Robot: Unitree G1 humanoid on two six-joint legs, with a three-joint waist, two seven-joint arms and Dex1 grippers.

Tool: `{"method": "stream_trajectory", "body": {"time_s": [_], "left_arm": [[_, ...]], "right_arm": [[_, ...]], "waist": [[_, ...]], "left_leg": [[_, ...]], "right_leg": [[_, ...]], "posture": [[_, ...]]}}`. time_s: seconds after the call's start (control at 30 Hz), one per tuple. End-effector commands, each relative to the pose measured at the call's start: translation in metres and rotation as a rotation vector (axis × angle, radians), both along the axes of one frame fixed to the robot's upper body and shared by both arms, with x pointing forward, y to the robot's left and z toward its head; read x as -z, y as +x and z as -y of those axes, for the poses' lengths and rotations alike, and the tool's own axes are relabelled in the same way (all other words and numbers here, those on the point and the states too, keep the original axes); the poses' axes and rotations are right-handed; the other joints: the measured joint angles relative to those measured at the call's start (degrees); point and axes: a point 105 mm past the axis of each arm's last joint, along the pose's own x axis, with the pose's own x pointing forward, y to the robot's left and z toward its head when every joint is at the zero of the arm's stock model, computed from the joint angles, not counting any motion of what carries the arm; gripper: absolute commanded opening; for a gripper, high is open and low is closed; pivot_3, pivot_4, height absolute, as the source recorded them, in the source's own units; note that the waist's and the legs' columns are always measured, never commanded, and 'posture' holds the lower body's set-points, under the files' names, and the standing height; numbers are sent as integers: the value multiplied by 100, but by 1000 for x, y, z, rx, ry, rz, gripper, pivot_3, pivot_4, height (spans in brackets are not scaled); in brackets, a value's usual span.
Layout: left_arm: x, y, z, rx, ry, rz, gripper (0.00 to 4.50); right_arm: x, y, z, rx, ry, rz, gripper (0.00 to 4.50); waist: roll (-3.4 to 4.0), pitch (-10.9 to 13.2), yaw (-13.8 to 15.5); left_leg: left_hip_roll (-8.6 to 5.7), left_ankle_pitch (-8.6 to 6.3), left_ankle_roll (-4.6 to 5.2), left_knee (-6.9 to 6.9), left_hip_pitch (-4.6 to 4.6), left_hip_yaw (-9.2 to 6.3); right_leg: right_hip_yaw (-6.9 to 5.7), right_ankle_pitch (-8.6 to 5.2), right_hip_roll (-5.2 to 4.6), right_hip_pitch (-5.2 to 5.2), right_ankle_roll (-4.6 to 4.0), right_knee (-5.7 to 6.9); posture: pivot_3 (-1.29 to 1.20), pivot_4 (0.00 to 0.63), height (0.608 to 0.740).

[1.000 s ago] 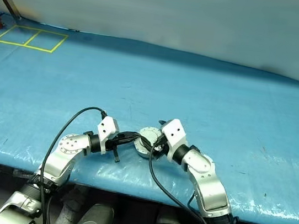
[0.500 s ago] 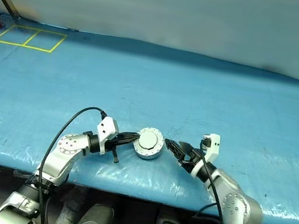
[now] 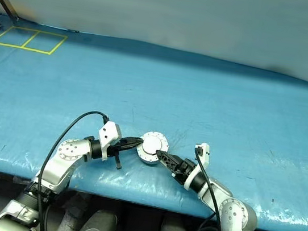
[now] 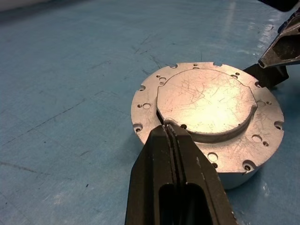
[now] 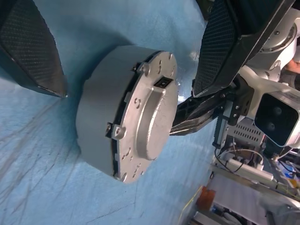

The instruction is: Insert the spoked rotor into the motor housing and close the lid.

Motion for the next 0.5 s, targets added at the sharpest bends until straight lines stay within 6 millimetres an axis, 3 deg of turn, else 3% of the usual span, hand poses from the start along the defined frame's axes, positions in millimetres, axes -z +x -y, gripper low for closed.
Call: {"method": "stream_trajectory", "body": {"time_s": [0.03, 0.07, 0.17, 0.43, 0.5], "left_arm": [[20, -10, 1, 20, 49, -78, 15], [20, -11, 1, 18, 49, -79, 15], [20, -11, 0, 16, 52, -80, 15], [21, -10, 0, 15, 54, -83, 15], [21, -9, 1, 16, 56, -81, 15]], "right_arm": [[-2, -2, -11, -36, 32, 2, 4466], [-2, -1, -9, -24, 35, 2, 4466], [0, 1, -3, 3, 42, -3, 3836], [-3, 0, -9, -2, 62, 15, 1315], [-4, 0, -10, -6, 63, 18, 1254]], "waist": [[0, 0, -1], [0, 0, 1], [0, 0, 1], [2, 2, -2], [2, 2, 0]], "left_leg": [[0, 0, 0, 0, 0, 0], [0, 0, 0, 0, 0, 0], [-1, 0, 0, -1, -1, 0], [1, 0, -1, -1, -3, 0], [0, 0, -2, 2, -3, 0]], "right_leg": [[1, 0, 0, -1, 0, 0], [1, 0, 0, -1, 0, -1], [1, 0, -1, -1, 0, -1], [1, 0, 0, -5, 1, 1], [0, 0, 0, -4, 2, 1]], "posture": [[0, 150, 740], [0, 150, 740], [0, 150, 740], [0, 150, 740], [0, 150, 740]]}}
